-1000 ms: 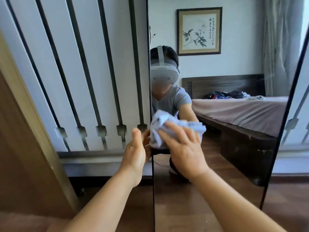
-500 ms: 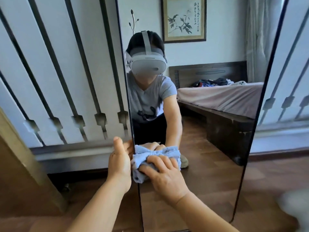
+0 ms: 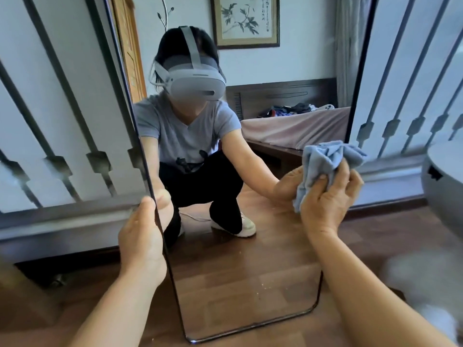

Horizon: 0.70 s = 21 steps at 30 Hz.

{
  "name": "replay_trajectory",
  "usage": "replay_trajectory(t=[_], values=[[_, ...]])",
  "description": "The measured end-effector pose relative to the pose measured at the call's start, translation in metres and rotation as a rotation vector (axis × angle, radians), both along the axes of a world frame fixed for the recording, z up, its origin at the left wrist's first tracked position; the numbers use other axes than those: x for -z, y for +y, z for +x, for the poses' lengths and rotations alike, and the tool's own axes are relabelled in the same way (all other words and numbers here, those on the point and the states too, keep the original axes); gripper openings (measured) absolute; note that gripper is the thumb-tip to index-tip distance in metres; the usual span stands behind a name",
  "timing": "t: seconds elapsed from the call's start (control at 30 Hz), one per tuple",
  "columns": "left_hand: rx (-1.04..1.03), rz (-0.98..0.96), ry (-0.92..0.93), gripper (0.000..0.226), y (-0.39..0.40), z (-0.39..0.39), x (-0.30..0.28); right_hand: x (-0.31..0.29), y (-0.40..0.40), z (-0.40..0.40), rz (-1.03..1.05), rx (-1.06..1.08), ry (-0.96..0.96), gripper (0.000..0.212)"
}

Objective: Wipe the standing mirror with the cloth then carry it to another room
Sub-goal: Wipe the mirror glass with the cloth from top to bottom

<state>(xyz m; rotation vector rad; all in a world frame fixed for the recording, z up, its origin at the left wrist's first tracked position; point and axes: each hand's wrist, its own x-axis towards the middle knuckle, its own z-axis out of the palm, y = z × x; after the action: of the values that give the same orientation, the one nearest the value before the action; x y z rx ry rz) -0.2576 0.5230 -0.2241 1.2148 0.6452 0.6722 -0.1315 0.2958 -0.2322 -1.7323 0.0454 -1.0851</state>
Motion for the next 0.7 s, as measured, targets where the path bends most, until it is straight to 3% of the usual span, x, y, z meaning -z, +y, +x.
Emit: replay_trajectory(t=[0.1,0.23,0.3,0.43,0.6,0.7], values=[[-0.044,-0.022,-0.022,0.019,-0.003,0.004,0.000,0.009,0.016,-0.014,-0.137,-0.071,-0.033,0.038],[-0.067,-0.017,-0.024,0.013,-0.004,0.007,-0.002,0.029,0.051,-0.048,-0.550,-0.270,-0.148,0.037],[-0.049,0.009,-0.038,0.022,-0.002,0.006,-0.001,0.032,0.057,-0.053,-0.633,-0.353,-0.134,0.036],[0.009,0.071,-0.076,0.032,0.001,0.003,0.003,0.024,0.038,-0.036,-0.472,-0.277,-0.162,0.038],[0.019,0.082,-0.121,0.033,0.001,0.002,0.004,0.031,-0.005,-0.005,-0.027,-0.016,0.042,0.044],[0.021,0.088,-0.131,0.032,0.002,0.002,0.007,0.049,-0.001,-0.014,0.023,-0.021,0.115,0.044]])
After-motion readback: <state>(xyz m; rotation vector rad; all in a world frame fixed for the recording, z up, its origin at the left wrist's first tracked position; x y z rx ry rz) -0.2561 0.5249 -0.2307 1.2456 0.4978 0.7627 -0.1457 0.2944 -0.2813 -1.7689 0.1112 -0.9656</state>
